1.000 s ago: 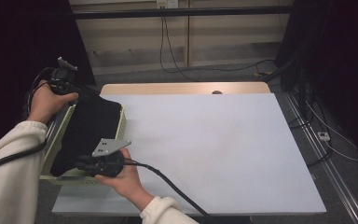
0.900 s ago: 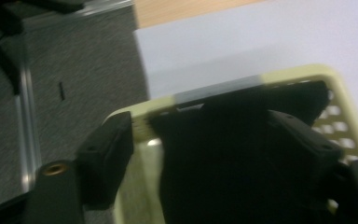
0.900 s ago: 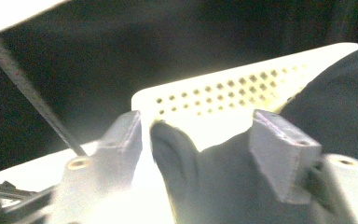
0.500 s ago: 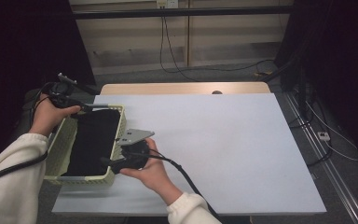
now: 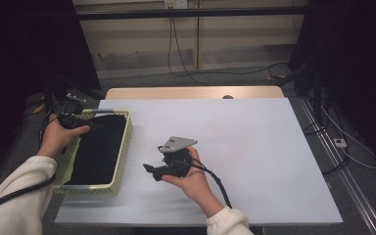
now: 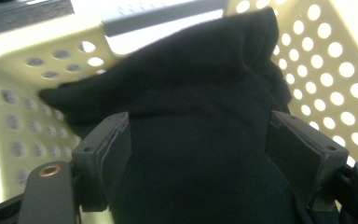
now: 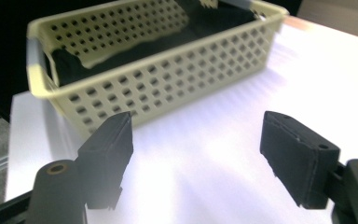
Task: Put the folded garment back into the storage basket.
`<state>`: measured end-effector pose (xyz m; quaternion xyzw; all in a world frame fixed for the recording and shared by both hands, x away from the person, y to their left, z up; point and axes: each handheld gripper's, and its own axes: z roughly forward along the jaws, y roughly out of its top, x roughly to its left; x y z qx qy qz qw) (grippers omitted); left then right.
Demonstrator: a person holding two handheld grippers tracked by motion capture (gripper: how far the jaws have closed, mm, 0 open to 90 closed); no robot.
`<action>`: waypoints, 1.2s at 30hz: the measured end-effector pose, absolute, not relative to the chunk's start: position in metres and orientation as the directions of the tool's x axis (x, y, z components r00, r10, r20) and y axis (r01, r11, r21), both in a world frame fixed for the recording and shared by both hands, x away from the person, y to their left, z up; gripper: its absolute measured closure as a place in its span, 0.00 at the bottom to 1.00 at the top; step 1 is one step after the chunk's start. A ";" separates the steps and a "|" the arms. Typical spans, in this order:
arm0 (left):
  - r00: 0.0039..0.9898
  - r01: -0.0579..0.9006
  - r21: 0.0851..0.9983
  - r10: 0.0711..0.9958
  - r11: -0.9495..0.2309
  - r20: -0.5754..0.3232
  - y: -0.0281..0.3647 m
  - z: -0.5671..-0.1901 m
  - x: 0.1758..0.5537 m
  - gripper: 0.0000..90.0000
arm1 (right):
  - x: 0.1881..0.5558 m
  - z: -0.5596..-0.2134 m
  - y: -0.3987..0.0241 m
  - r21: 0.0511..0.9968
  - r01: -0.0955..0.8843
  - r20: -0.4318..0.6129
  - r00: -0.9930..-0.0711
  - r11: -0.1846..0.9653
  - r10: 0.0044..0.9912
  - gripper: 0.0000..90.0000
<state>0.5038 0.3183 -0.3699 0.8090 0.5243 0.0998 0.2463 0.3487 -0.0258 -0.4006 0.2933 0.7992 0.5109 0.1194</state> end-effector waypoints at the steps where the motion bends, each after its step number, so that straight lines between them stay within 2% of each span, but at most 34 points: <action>1: 0.435 0.799 0.502 0.895 -0.332 -0.100 0.318 -0.372 0.503 0.26 | 0.348 -0.402 -0.030 0.884 0.354 0.110 -0.793 0.307 0.599 0.29; 6: 0.439 0.801 0.500 0.891 -0.329 -0.117 0.319 -0.382 0.499 0.27 | 0.347 -0.409 -0.050 0.873 0.378 0.111 -0.771 0.310 0.627 0.29; 9: 0.444 0.803 0.494 0.888 -0.333 -0.123 0.320 -0.386 0.497 0.33 | 0.346 -0.411 -0.060 0.868 0.386 0.106 -0.759 0.312 0.643 0.28; 15: 0.463 0.803 0.482 0.876 -0.351 -0.134 0.317 -0.395 0.492 0.64 | 0.341 -0.413 -0.075 0.869 0.397 0.118 -0.746 0.295 0.656 0.28; 21: 0.461 0.817 0.458 0.874 -0.350 -0.156 0.316 -0.400 0.487 0.87 | 0.338 -0.415 -0.084 0.869 0.402 0.115 -0.733 0.289 0.671 0.28; 29: 0.464 0.827 0.434 0.869 -0.357 -0.171 0.317 -0.405 0.477 0.99 | 0.334 -0.412 -0.090 0.879 0.390 0.111 -0.725 0.273 0.680 0.29; 32: 0.460 0.839 0.390 0.878 -0.379 -0.135 0.319 -0.417 0.474 1.00 | 0.333 -0.412 -0.090 0.880 0.390 0.112 -0.724 0.270 0.681 0.29; 34: 0.444 0.842 0.413 0.880 -0.346 -0.169 0.326 -0.420 0.472 1.00 | 0.332 -0.413 -0.090 0.878 0.393 0.112 -0.722 0.271 0.683 0.29; 36: 0.435 0.845 0.412 0.885 -0.340 -0.162 0.332 -0.420 0.470 1.00 | 0.332 -0.415 -0.090 0.877 0.395 0.112 -0.722 0.274 0.683 0.29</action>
